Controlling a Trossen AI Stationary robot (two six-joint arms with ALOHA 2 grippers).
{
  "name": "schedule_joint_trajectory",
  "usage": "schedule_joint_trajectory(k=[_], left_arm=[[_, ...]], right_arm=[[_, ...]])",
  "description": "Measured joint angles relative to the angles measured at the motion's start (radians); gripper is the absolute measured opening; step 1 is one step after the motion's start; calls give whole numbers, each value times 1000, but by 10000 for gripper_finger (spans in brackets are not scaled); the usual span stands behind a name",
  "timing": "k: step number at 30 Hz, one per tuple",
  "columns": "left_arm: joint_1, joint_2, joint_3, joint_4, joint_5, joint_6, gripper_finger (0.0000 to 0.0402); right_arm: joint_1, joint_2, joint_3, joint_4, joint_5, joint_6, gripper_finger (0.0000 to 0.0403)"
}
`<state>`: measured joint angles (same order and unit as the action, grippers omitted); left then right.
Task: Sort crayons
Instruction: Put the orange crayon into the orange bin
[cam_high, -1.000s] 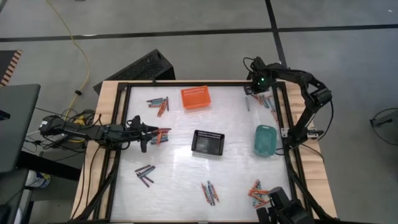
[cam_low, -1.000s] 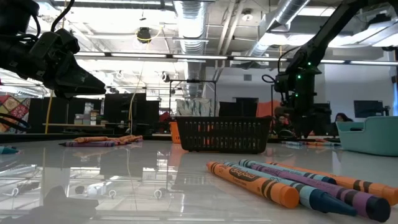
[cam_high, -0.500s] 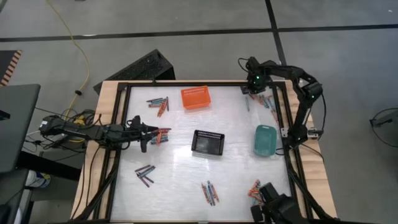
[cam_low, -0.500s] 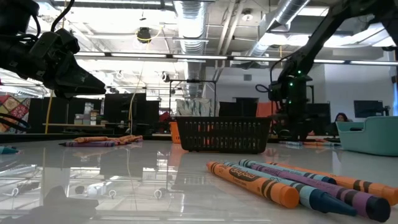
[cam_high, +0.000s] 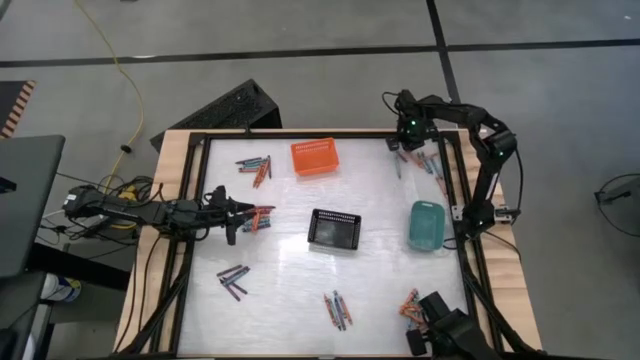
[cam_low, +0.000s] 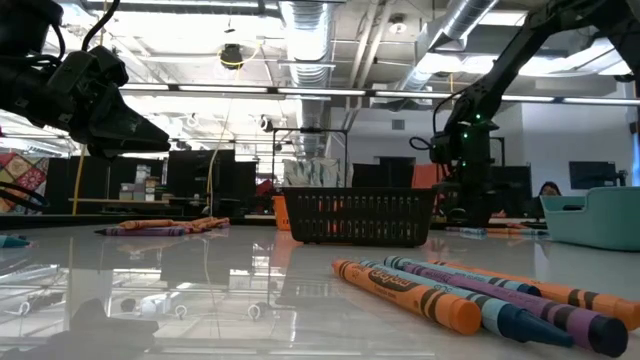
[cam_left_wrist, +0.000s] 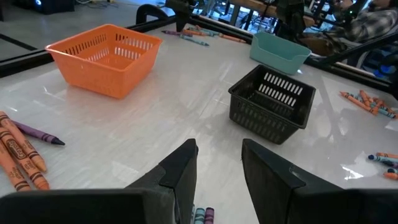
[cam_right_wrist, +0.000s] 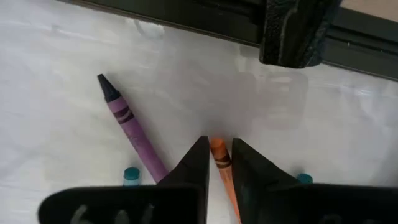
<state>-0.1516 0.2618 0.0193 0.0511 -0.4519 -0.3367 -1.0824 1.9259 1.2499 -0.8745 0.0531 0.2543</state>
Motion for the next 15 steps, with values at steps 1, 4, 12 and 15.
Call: schedule_joint_trajectory(k=[1,4,12,15], left_arm=[[0,0,0,0,0,0,116],[0,0,0,0,0,0,116],[0,0,0,0,0,0,116],[0,0,0,0,0,0,116]], right_arm=[[0,0,0,0,1,0,53],[3,0,-1,-1,0,0,40],[14,0,-1,-17,-21,0,4],[15,0,-1,-19,-21,0,3]])
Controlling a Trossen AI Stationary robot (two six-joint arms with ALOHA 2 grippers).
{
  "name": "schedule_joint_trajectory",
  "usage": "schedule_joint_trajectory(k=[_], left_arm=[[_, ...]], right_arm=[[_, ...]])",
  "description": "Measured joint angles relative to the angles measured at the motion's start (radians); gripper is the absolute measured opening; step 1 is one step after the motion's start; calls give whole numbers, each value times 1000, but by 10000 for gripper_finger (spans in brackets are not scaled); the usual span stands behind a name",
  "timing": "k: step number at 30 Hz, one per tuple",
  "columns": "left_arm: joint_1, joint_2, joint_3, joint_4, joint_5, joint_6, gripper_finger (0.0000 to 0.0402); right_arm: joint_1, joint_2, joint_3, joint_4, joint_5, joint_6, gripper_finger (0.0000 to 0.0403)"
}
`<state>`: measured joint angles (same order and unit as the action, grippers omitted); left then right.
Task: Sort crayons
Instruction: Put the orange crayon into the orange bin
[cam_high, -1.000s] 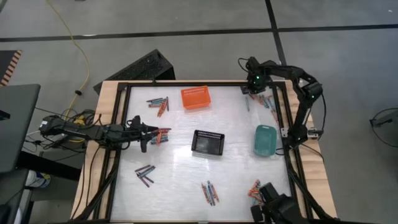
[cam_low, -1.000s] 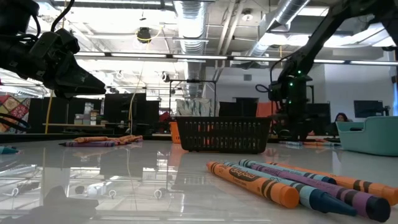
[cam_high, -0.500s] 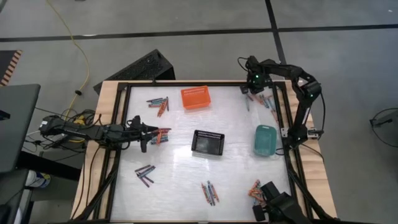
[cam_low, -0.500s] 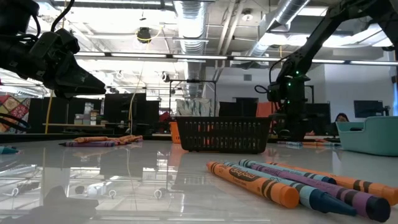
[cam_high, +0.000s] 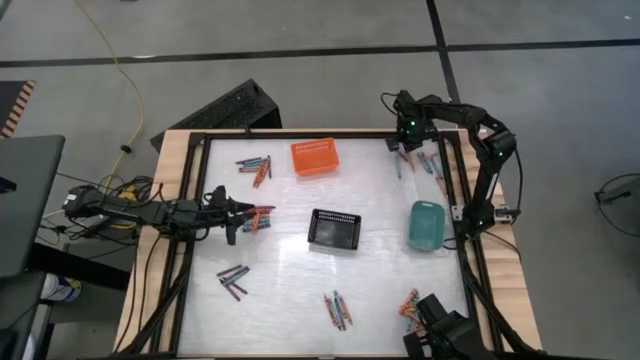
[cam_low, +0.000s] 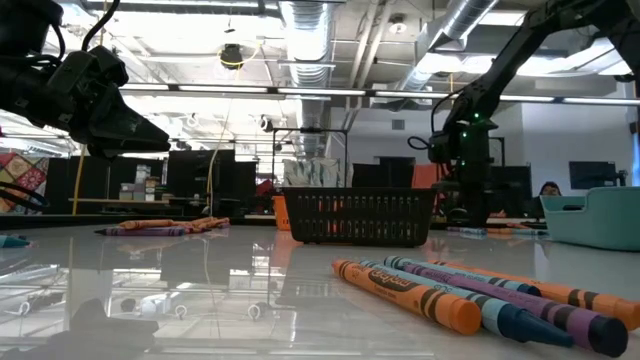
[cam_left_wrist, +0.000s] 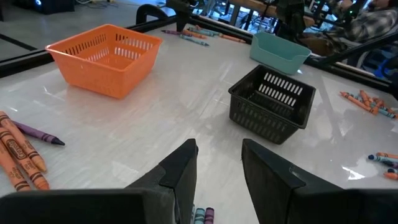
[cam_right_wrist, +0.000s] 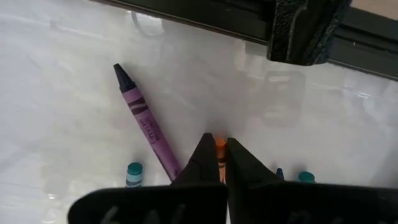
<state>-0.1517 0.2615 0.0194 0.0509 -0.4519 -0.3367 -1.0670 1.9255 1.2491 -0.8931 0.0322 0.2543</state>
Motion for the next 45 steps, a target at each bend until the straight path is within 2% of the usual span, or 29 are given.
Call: schedule_joint_trajectory(k=[11,23,27,32,36,45], left_arm=[[0,0,0,0,0,0,116],[0,0,0,0,0,0,116],[0,0,0,0,0,0,116],[0,0,0,0,0,0,116],[0,0,0,0,0,0,116],[0,0,0,0,0,0,116]], right_arm=[[7,-28,-5,-55,-20,-2,1],[32,-195,-2,-64,-12,-16,0],[78,-256,-2,-5,-53,-18,0],[174,-320,-1,150,-115,-19,0],[276,-341,0,342,-144,-27,0],[489,-268,5,877,-205,-118,0]])
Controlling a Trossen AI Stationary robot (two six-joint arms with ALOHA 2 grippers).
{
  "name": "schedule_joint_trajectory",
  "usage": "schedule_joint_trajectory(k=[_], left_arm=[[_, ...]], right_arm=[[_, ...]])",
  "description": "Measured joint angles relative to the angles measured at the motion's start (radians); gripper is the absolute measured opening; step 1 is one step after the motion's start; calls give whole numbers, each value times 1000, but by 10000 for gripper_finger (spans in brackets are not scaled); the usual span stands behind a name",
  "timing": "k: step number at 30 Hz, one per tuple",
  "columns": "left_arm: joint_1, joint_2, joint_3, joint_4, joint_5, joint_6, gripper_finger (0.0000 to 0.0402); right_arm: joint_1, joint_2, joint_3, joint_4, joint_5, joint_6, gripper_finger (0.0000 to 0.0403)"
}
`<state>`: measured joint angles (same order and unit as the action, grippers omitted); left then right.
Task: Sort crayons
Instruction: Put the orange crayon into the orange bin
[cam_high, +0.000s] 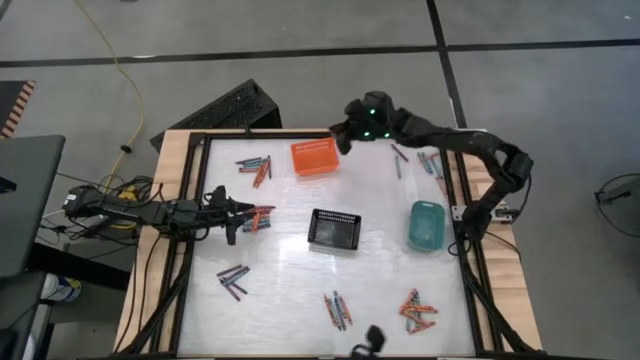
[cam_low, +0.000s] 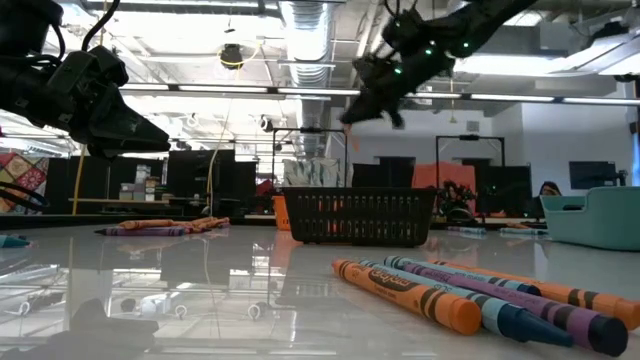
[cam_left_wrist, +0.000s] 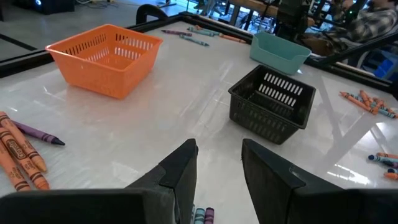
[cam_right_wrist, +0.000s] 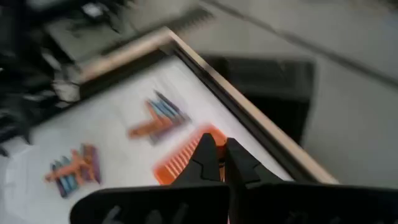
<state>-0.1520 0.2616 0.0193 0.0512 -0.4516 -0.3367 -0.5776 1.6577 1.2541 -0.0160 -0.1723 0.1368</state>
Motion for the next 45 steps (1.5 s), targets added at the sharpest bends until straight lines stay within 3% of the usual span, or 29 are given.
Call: schedule_joint_trajectory(k=[3,9,16,22,36,45], left_arm=[[0,0,0,0,0,0,116],[0,0,0,0,0,0,116],[0,0,0,0,0,0,116],[0,0,0,0,0,0,116],[0,0,0,0,0,0,116],[0,0,0,0,0,0,116]], right_arm=[[42,63,44,70,1,-59,0],[101,230,220,25,12,-215,0],[143,408,487,-267,18,-419,0],[152,509,633,-485,61,-556,0],[133,582,669,-677,133,-693,0],[107,589,669,-768,172,-662,0]])
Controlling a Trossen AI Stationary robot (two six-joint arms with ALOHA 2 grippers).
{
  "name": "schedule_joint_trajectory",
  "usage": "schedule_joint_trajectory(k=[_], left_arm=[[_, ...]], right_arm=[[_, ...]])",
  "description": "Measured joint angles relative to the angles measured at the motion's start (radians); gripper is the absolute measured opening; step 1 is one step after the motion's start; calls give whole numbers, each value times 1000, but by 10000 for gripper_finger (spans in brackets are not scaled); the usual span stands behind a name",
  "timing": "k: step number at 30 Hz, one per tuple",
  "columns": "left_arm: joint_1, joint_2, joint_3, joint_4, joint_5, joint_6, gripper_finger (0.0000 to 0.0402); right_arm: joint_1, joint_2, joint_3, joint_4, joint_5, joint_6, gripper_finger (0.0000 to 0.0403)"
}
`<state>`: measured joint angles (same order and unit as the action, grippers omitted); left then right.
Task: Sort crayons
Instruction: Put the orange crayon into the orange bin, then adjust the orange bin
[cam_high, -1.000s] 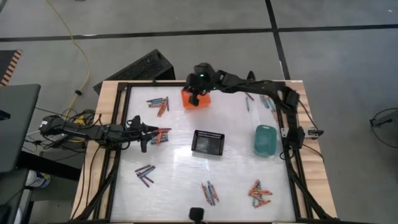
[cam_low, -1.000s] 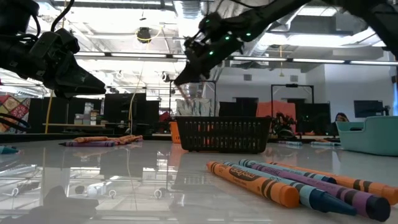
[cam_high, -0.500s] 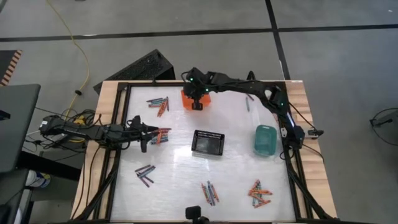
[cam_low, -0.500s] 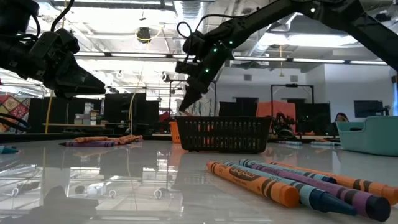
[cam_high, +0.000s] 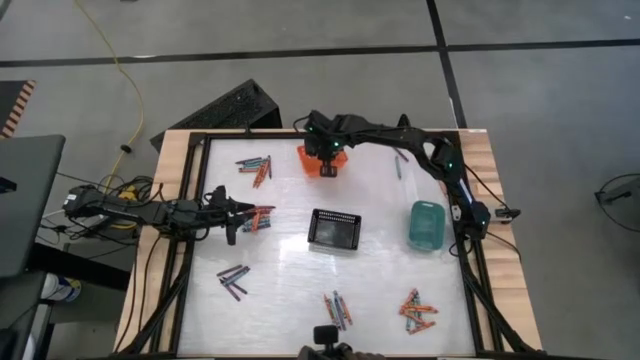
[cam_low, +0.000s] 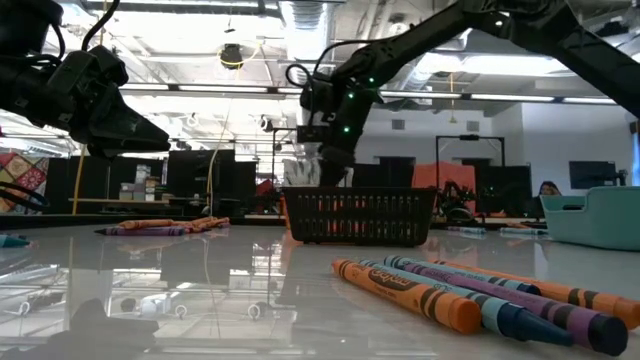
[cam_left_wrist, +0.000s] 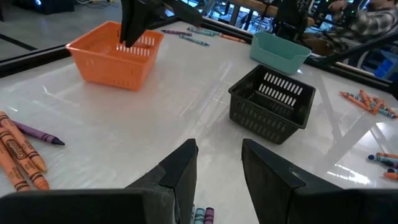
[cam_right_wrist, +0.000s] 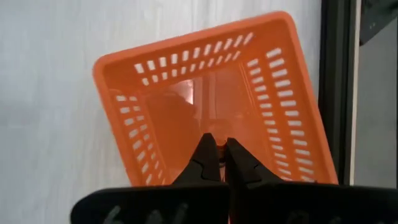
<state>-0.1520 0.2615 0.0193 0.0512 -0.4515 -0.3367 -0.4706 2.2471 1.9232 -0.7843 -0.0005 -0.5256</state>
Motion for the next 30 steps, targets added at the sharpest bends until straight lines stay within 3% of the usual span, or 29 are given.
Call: schedule_joint_trajectory(k=[9,21,30], left_arm=[[0,0,0,0,0,0,116],[0,0,0,0,0,0,116],[0,0,0,0,0,0,116]], right_arm=[[1,0,0,-25,3,100,4],[4,0,0,-24,4,170,105],[2,-37,0,-8,30,173,117]])
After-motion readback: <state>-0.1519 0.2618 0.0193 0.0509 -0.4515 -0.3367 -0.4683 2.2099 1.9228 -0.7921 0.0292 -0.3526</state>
